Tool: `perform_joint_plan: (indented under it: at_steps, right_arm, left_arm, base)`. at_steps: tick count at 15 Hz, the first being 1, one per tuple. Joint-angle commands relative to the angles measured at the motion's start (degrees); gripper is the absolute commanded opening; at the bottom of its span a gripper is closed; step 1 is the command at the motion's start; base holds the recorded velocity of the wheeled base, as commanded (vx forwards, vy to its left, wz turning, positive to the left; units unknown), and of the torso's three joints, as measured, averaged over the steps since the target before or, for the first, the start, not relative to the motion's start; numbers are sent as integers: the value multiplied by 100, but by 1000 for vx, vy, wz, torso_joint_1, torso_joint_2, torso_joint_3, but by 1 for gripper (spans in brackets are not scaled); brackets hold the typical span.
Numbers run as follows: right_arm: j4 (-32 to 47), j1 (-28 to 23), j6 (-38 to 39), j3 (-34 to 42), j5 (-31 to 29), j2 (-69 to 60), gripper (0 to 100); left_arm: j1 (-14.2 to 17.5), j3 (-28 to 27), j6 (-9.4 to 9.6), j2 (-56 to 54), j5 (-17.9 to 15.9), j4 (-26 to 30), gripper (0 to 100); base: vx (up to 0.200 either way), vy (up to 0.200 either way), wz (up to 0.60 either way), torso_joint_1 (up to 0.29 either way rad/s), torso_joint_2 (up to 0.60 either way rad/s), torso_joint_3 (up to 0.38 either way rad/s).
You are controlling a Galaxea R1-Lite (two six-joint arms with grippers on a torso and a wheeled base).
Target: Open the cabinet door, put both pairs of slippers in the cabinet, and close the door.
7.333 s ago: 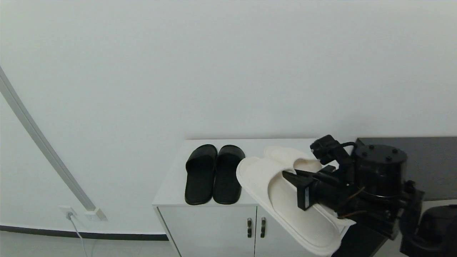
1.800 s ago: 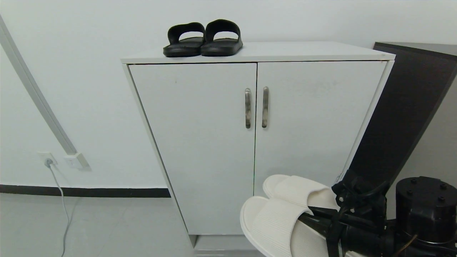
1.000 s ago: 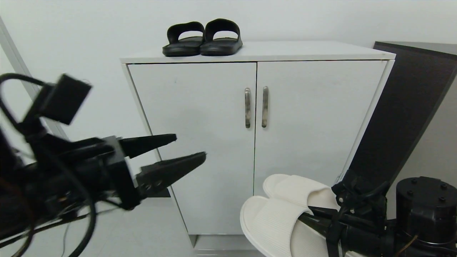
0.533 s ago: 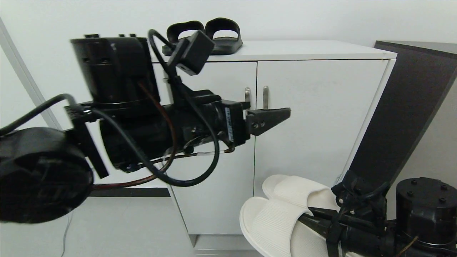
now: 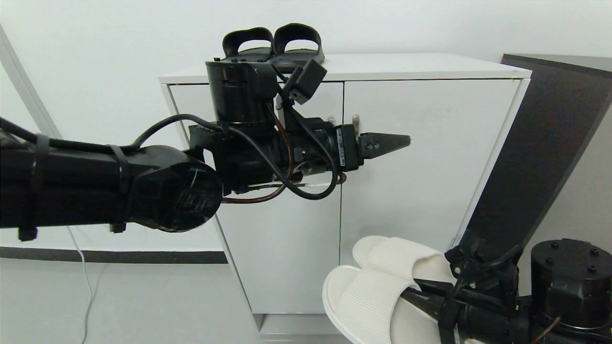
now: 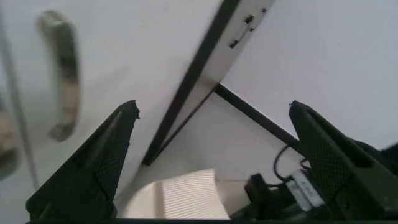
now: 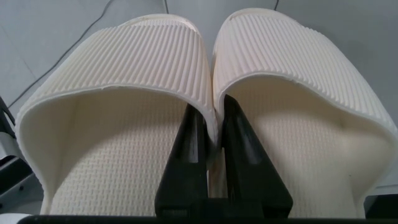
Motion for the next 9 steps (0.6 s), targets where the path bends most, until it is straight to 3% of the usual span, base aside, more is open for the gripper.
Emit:
perform_joint_plan:
  at_steps: [1, 5, 9]
  right_arm:
    - [-2, -6, -3, -1, 2, 12, 0]
    - [-2, -6, -3, -1, 2, 12, 0]
    - [-2, -6, -12, -1, -7, -14, 0]
  left_arm:
    - [95, -9, 8, 75, 74, -1, 100]
    - [182, 26, 8, -101, 268, 25, 100]
    - [226, -44, 35, 14, 698, 34, 100]
  base:
    - [0, 0, 0, 0, 0, 0]
    - [0, 0, 0, 0, 0, 0]
    - [0, 0, 0, 0, 0, 0]
